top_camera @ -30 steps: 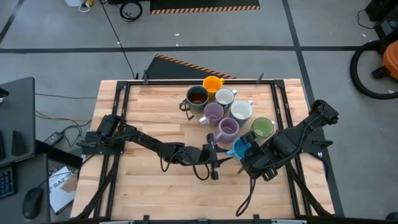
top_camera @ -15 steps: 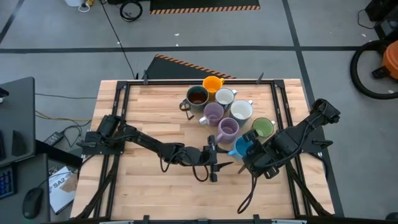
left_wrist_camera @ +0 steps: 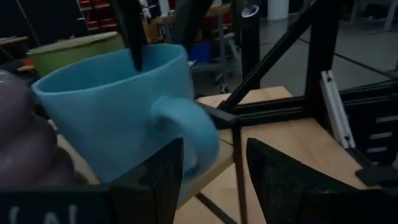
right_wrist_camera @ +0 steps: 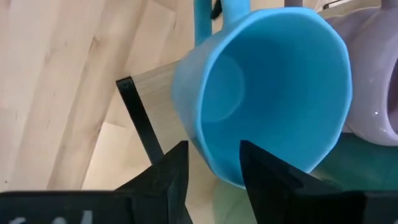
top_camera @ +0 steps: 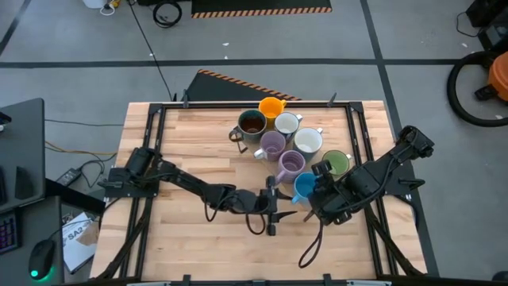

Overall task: Place coffee mugs
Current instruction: Put the blue mug on the shelf

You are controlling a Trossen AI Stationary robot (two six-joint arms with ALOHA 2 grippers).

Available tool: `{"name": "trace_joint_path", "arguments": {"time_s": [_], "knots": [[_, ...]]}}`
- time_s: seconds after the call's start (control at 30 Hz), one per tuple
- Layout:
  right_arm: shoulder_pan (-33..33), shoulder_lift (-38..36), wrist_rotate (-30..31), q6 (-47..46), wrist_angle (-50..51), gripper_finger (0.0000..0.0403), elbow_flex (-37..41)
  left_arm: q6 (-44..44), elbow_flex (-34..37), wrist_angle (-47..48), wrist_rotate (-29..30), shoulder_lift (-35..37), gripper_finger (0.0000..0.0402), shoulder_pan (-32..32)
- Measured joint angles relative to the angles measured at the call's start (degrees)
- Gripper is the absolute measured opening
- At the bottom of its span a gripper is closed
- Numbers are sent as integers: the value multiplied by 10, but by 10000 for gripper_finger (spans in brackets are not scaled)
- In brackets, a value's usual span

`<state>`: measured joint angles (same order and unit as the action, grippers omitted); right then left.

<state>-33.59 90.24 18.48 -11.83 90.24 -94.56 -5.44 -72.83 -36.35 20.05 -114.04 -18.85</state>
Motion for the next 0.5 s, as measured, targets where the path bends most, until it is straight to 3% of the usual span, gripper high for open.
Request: {"name": "trace_joint_path", "arguments": {"time_s": [0.5], "knots": [[-1, -6, 0, -60, -2, 148, 0, 0, 0, -7, 21, -6, 183, 10]]}}
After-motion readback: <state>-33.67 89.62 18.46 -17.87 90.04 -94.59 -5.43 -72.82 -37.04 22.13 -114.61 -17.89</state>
